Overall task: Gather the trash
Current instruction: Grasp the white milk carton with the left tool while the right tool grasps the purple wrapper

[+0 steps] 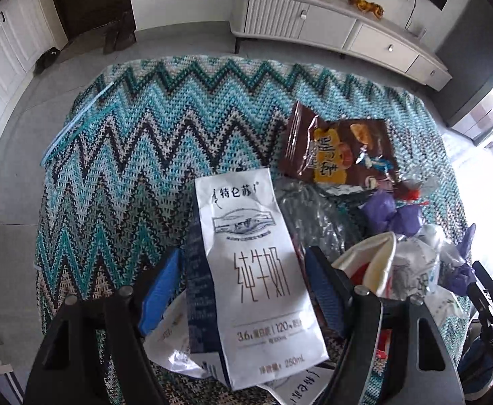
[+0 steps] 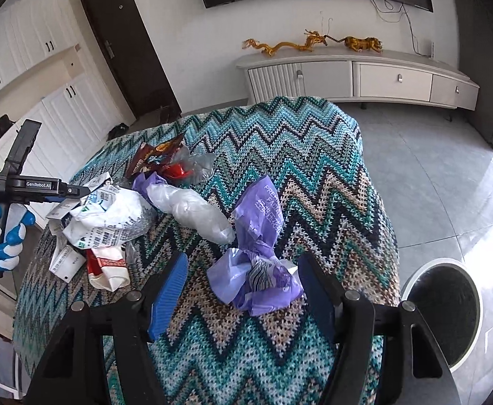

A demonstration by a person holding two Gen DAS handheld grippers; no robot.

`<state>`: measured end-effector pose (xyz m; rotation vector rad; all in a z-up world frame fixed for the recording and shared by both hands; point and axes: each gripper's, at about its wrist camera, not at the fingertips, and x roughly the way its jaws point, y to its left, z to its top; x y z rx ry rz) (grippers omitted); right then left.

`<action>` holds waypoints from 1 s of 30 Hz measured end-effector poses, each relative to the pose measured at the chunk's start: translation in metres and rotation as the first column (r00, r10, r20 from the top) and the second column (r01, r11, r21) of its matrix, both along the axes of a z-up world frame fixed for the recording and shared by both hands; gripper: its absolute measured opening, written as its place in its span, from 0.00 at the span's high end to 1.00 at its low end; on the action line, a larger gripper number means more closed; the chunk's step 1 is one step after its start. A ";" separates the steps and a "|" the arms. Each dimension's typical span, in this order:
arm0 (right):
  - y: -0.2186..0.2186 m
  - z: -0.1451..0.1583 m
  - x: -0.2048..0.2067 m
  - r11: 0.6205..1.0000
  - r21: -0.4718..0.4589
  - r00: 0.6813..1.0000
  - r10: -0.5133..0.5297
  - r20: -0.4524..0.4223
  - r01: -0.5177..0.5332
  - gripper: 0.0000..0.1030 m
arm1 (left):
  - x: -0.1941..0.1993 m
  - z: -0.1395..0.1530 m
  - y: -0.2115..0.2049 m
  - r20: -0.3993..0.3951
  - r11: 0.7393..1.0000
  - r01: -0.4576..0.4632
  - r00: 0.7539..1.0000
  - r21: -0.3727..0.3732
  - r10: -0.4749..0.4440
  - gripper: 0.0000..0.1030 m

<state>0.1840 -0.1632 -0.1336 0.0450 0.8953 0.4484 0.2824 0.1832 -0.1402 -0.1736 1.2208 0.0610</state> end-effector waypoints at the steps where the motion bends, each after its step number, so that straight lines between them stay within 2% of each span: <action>1: 0.001 -0.003 0.003 1.000 0.000 1.000 0.002 -0.004 -0.002 0.36 | 0.002 -0.003 -0.001 -0.005 1.000 -0.002 1.000 0.000 0.002 0.29; 4: 0.003 -0.010 0.010 1.000 -0.001 1.000 0.009 -0.020 -0.009 0.36 | 0.008 -0.009 -0.002 -0.014 1.000 -0.015 1.000 -0.022 0.015 0.29; 6: 0.005 -0.016 0.015 1.000 -0.006 0.999 0.015 -0.030 -0.015 0.36 | 0.009 -0.015 -0.001 -0.010 0.999 -0.019 1.000 -0.049 0.019 0.34; 10: 0.009 -0.025 0.022 1.000 -0.018 0.999 0.021 -0.044 -0.022 0.37 | 0.003 -0.014 0.005 0.011 0.996 -0.035 0.999 -0.081 0.036 0.36; 16: 0.008 -0.030 0.024 0.999 -0.031 0.999 0.016 -0.046 -0.017 0.61 | -0.011 -0.008 0.014 0.039 0.991 -0.043 0.998 -0.126 0.049 0.37; 19: 0.006 -0.028 0.020 1.000 -0.026 0.999 0.017 -0.040 -0.018 0.65 | -0.019 -0.002 0.018 0.059 0.986 -0.048 0.997 -0.159 0.058 0.37; 23: 0.003 -0.022 0.011 1.000 -0.024 0.999 0.014 -0.030 -0.015 0.66 | -0.034 0.009 0.029 0.103 0.971 -0.054 0.992 -0.232 0.079 0.37; 30: -0.007 -0.002 -0.016 1.000 -0.001 1.000 -0.005 0.007 0.005 0.66 | -0.067 0.040 0.043 0.177 0.952 -0.040 0.979 -0.303 0.098 0.37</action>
